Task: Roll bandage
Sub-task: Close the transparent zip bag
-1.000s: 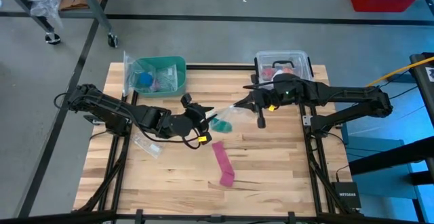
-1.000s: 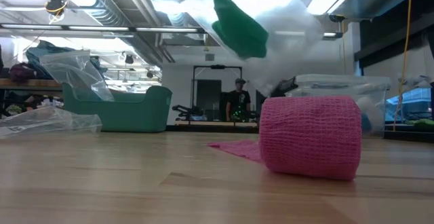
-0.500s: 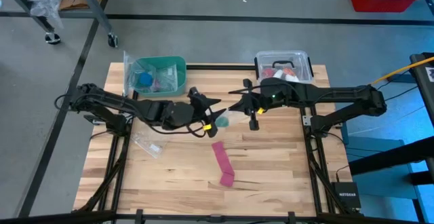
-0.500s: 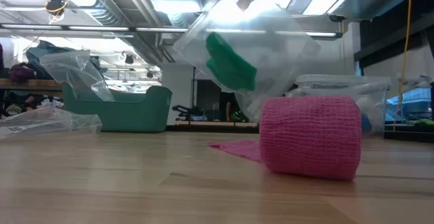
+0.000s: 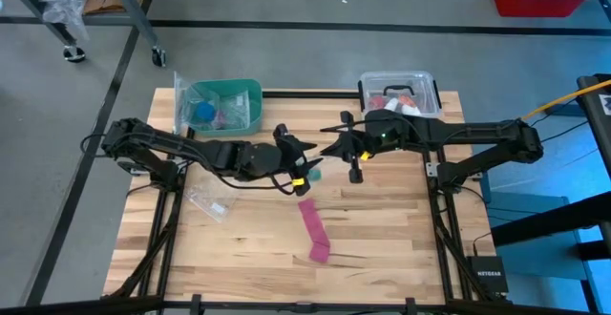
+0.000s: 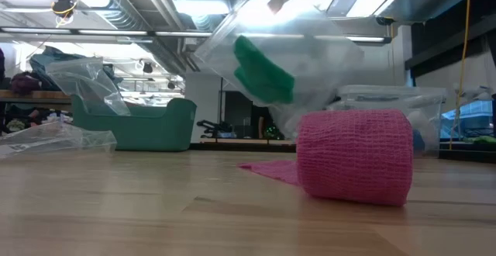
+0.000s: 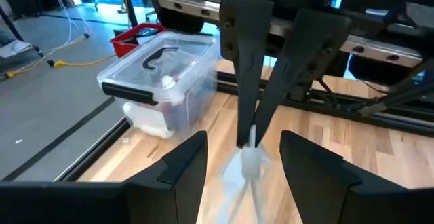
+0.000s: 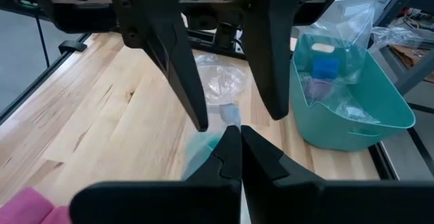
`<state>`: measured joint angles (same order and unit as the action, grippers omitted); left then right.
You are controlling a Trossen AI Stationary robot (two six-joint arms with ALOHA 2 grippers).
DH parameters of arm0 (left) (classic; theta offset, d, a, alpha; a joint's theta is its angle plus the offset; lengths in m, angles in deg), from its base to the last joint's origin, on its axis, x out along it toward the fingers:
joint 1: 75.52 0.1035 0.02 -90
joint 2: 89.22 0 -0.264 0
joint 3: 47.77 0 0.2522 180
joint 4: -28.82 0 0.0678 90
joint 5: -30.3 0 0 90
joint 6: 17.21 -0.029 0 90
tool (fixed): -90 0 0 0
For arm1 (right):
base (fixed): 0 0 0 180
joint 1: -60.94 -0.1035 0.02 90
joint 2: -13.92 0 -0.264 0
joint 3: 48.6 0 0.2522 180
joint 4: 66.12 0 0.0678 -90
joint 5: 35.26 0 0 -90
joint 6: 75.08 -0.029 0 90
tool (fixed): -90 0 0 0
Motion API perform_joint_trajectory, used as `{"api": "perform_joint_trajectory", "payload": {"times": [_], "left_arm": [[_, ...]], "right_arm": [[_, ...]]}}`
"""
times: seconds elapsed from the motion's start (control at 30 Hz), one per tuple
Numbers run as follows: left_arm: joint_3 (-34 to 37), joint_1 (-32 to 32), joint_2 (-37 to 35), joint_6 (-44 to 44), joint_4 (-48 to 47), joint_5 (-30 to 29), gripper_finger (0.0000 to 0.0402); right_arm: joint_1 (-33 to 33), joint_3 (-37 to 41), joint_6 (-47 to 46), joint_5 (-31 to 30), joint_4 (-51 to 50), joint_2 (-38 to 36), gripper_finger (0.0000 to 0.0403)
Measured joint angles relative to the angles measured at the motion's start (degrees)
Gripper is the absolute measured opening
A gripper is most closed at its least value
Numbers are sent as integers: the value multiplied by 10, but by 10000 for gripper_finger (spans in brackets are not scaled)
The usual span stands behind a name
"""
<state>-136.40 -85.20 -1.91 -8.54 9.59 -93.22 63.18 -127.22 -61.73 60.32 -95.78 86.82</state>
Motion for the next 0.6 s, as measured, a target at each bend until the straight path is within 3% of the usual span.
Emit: {"api": "perform_joint_trajectory", "payload": {"times": [0.17, 0.5, 0.6], "left_arm": [[0, -1, 0, -1, -19, -1, 154], [0, -1, 0, -6, -25, 0, 20], [0, -1, 0, 0, -36, 1, 12]], "right_arm": [[0, 0, 0, 0, 0, 0, 1], [0, 0, 0, 0, 0, 0, 1], [0, 0, 0, 0, -2, 0, 1]]}}
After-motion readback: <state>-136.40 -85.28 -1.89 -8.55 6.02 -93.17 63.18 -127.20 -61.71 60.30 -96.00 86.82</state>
